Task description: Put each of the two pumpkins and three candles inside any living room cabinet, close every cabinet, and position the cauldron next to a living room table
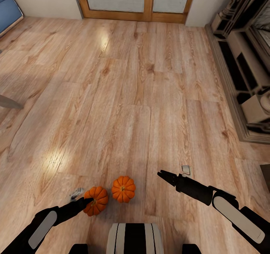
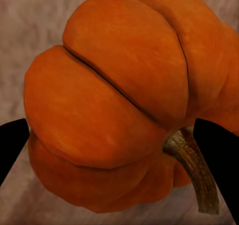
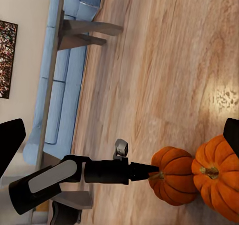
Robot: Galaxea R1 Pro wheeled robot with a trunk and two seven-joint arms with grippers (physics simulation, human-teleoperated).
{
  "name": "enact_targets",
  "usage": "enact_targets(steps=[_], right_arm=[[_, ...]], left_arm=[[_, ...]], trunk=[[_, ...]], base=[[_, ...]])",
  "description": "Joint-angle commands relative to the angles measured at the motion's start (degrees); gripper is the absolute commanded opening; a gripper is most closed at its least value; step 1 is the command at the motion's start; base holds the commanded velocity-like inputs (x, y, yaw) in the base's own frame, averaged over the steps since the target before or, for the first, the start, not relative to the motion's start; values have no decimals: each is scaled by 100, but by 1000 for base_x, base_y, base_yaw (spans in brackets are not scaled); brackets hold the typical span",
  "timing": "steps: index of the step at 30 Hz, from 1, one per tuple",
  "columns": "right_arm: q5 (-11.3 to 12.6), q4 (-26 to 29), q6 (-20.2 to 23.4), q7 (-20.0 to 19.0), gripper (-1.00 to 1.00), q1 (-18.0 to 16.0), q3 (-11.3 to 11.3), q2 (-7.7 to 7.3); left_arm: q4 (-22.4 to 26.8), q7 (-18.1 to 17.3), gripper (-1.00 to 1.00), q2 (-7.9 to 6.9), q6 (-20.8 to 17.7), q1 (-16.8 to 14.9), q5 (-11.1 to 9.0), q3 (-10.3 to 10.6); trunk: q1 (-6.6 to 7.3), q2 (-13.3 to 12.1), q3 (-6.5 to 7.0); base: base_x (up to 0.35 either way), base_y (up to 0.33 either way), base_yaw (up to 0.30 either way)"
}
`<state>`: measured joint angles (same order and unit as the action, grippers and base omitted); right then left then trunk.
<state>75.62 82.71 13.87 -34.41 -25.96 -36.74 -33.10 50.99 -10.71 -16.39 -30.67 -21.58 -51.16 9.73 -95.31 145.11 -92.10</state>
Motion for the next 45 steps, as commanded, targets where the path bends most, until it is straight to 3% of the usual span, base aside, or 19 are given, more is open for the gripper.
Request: enact_targets(steps=[1,5,23,27,29,31,38,40,42,45], right_arm=[[60,0,34,-7,100,-5,-9,-4],[63,-41,29,-21,100,-5,-9,-4],[64,-310,72,22,100,-5,11,1],[24,-436,363,112,100,-5,19,9],[12,-464,506,244,100,-5,18,12],[3,-475,573,524,100,-5,16,26],[0,-546,639,1914,100,-5,-16,75],[-2,-551,634,2036,100,-5,-17,100],[-3,-553,627,2094,100,-5,-17,113],[-15,-554,619,2117,100,-5,-30,118]], left_arm=[[-1,-1,-100,-5,-13,-2,10,11],[-1,-2,-100,-5,-17,-2,10,11],[4,-9,-100,-30,-33,0,-18,-2],[73,-3,-100,-88,-101,-3,-67,-38],[246,-2,-100,-172,-287,2,-107,-135],[425,-2,-100,-243,-739,4,-176,-281],[935,-10,-100,-334,-2239,56,-319,-1095],[1054,-10,-100,-366,-2490,64,-372,-1215],[1130,-10,-100,-419,-2610,71,-560,-1295],[1170,-12,-100,-618,-2664,64,-1068,-1319]], trunk=[[1,1,-3],[1,1,-3],[47,-23,396],[57,-28,484],[62,-31,528],[68,-33,573],[86,-43,728],[91,-45,772],[96,-48,816],[104,-52,883]], base=[[0,0,0],[0,0,0],[0,0,0],[0,0,0],[0,0,0],[0,0,0],[0,0,0],[0,0,0],[0,0,0],[0,0,0]])
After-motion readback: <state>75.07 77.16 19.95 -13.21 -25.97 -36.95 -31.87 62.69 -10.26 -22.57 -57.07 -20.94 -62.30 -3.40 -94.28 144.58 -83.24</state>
